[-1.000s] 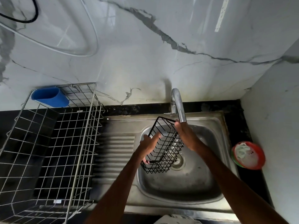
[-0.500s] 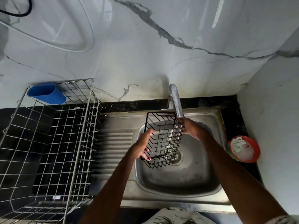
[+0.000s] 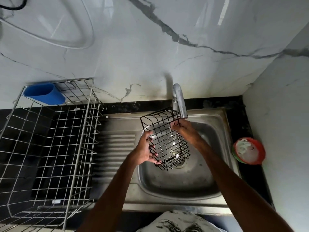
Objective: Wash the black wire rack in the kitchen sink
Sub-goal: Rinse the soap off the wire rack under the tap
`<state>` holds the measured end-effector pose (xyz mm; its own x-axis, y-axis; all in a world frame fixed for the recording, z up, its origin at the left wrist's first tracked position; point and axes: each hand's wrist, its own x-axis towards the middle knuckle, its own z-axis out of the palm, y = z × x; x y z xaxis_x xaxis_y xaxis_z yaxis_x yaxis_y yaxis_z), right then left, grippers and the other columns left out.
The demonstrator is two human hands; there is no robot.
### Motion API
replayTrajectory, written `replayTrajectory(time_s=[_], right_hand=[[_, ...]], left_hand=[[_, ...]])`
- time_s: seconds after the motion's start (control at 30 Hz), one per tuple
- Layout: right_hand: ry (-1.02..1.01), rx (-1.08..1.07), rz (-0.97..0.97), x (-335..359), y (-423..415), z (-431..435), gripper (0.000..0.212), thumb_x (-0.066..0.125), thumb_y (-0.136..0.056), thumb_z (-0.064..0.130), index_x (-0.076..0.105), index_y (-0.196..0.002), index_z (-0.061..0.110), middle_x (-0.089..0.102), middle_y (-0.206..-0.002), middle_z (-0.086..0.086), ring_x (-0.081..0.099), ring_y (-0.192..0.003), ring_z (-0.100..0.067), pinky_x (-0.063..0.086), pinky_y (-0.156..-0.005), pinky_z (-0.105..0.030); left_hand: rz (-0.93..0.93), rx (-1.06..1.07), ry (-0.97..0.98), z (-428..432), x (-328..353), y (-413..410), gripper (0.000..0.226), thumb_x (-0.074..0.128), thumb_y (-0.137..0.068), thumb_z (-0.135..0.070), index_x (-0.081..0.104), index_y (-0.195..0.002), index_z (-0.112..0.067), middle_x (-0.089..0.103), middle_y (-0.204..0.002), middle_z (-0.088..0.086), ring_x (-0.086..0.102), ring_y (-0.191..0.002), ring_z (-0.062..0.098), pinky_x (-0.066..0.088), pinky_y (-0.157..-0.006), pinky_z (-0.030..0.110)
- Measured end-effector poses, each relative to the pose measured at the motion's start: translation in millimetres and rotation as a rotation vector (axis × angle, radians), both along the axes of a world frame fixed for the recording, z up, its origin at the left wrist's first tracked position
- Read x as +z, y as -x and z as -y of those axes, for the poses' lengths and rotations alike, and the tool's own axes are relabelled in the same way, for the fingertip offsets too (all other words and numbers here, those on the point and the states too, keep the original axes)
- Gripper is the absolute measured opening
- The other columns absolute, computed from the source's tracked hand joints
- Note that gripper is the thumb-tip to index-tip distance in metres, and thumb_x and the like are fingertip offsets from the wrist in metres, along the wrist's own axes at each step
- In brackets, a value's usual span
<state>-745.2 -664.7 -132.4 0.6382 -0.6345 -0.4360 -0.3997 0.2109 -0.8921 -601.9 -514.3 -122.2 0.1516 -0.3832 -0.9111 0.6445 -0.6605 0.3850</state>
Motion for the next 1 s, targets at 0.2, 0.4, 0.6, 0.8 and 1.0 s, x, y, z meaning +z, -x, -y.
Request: replayTrajectory(time_s=[0.2,0.4,0.6,0.8,1.0], right_hand=[[0.003,0.025,0.036,14.7,11.1,-0.6,0.008,0.068,-0.093,0.015,0.072,-0.095,0.022,0.074,-0.099,-0.004,0.070,-0.099,-0.021,0.054,-0.085,-0.032],[0.019,0.062,0.069,18.0,27.4,-6.1,0.012,0.073,-0.089,0.011,0.075,-0.095,0.020,0.077,-0.103,-0.001,0.071,-0.102,-0.014,0.055,-0.092,-0.031],[0.068,0.174,-0.002,16.9,31.8,-3.1,0.009,0.073,-0.090,0.021,0.075,-0.099,0.021,0.075,-0.108,0.007,0.068,-0.107,-0.012,0.053,-0.097,-0.043],[0.062,0.174,-0.033,23.1,40.5,-10.2,0.014,0.074,-0.089,0.023,0.073,-0.102,0.021,0.075,-0.103,0.006,0.069,-0.099,-0.003,0.055,-0.092,-0.036],[0.088,0.138,-0.027,20.9,44.4,-10.3,0.016,0.073,-0.089,0.014,0.071,-0.102,0.023,0.075,-0.105,0.004,0.069,-0.099,-0.002,0.055,-0.095,-0.036]], left_hand=[[-0.131,0.078,0.081,-13.4,-5.6,-4.4,0.058,0.044,-0.091,-0.070,0.056,-0.124,-0.024,0.042,-0.147,0.015,0.053,-0.116,0.052,0.033,-0.103,0.080],[-0.234,0.113,0.156,-13.4,4.0,-8.8,0.123,0.051,-0.061,-0.098,0.013,-0.162,-0.039,-0.017,-0.169,0.015,0.002,-0.145,0.065,0.021,-0.101,0.087],[-0.213,0.073,0.106,-4.1,12.4,-2.2,0.135,0.070,-0.061,-0.081,-0.004,-0.162,-0.030,-0.016,-0.167,0.023,0.001,-0.145,0.066,0.024,-0.104,0.085],[-0.142,0.041,0.133,0.5,19.2,1.1,0.105,0.089,-0.051,-0.036,0.039,-0.142,-0.026,0.014,-0.158,0.035,0.029,-0.134,0.069,0.039,-0.097,0.081],[-0.001,0.046,0.052,7.8,19.7,11.4,0.086,0.087,-0.069,-0.031,0.042,-0.141,-0.023,0.038,-0.135,0.032,0.051,-0.117,0.058,0.055,-0.090,0.067]])
